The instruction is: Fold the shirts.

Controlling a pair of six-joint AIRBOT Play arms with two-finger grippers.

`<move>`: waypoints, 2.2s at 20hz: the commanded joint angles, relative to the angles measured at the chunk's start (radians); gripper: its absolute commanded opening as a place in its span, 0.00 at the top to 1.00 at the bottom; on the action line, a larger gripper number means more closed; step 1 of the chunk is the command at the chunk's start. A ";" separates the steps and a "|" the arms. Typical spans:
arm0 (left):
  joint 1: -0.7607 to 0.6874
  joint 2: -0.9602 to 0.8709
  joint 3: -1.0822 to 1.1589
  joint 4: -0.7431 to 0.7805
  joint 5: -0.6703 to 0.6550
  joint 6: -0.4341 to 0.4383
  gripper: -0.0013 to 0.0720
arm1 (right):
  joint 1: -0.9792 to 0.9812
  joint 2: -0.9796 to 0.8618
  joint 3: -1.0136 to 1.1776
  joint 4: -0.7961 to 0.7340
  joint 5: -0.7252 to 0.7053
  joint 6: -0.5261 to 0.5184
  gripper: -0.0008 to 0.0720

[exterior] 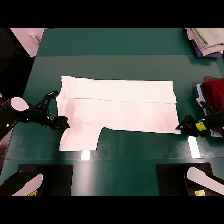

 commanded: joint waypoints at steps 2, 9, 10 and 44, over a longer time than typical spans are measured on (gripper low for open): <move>0.000 0.001 0.002 -0.005 -0.021 0.001 0.94 | 0.040 -0.052 -0.030 0.031 -0.093 -0.018 0.59; 0.000 0.002 0.045 0.003 -0.074 0.003 0.95 | 0.014 0.134 -0.030 -0.073 -0.022 -0.018 0.97; 0.000 0.012 0.068 0.003 -0.101 0.002 0.95 | -0.004 0.177 -0.030 -0.097 0.021 -0.018 0.97; 0.000 -0.261 0.329 -0.043 0.654 -0.026 0.00 | 0.269 -0.408 0.732 -0.043 -0.196 0.076 0.19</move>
